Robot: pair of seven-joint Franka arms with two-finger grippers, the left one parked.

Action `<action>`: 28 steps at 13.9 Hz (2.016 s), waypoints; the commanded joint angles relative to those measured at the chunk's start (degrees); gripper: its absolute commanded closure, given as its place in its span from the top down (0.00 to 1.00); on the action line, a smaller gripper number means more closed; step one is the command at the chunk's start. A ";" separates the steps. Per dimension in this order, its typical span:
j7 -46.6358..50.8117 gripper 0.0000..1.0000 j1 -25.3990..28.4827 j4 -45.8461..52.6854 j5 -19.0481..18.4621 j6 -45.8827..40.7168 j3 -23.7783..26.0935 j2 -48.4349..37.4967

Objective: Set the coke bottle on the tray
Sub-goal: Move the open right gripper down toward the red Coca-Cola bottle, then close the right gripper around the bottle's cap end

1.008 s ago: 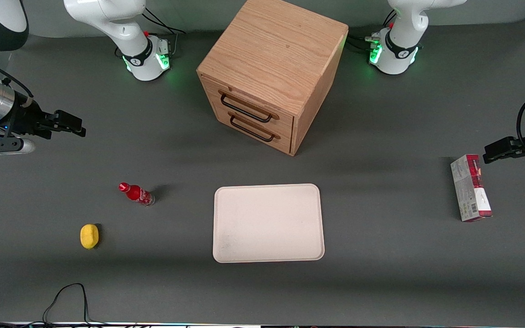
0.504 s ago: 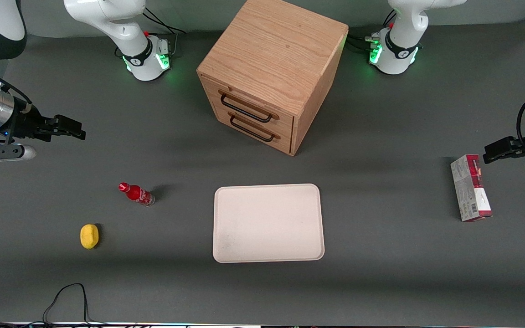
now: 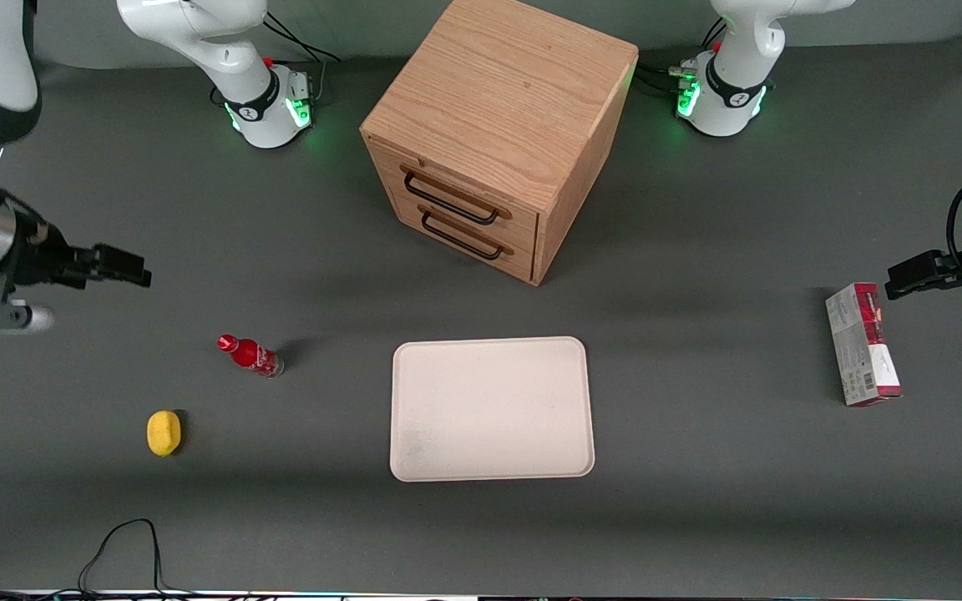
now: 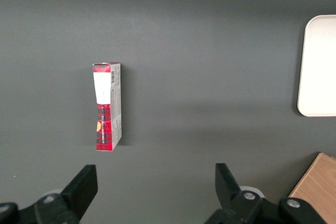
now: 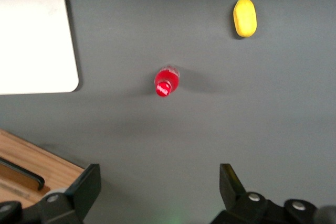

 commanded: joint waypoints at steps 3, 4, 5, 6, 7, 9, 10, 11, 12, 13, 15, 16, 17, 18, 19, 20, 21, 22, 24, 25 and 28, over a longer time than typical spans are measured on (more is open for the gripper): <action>2.35 1.00 0.57 12.49 0.53 -4.85 0.41 9.67; 1.91 1.00 0.65 12.23 0.44 -4.76 0.32 9.67; 1.82 1.00 0.65 11.09 0.44 -4.59 0.32 9.67; 1.82 1.00 0.74 9.34 0.53 -3.89 0.32 9.15; 1.82 1.00 0.74 6.89 0.53 -3.10 0.32 8.27; 1.64 1.00 0.83 -2.57 0.53 2.93 0.32 3.90; 1.04 1.00 0.83 -9.07 0.53 7.41 0.32 0.74; -0.80 1.00 0.83 -15.31 0.53 12.33 0.23 -2.16; -1.16 1.00 0.83 -20.16 0.53 16.81 0.23 -4.02; -1.17 1.00 0.83 -22.55 0.53 19.73 0.23 -4.47; -1.08 1.00 0.92 -25.55 0.53 23.95 0.23 -4.22; -1.17 1.00 0.92 -27.74 0.53 27.02 0.23 -4.48; -1.25 1.00 1.00 -29.77 0.53 29.75 0.23 -4.48; -1.26 1.00 1.00 -31.44 0.44 31.78 0.23 -4.57; -1.34 1.00 1.00 -32.85 0.44 33.89 0.23 -4.57; -1.34 1.00 1.00 -33.91 0.44 35.65 0.23 -4.39; -1.34 1.00 1.09 -34.70 0.44 37.67 0.32 -3.96; -1.26 1.00 1.70 -35.93 0.44 39.78 0.32 -3.60; -1.17 1.00 2.67 -38.56 0.53 43.39 0.23 -3.60; -1.17 1.00 2.76 -39.18 0.53 44.62 0.23 -3.51; -1.60 1.00 2.94 -40.95 0.36 46.91 0.23 -3.07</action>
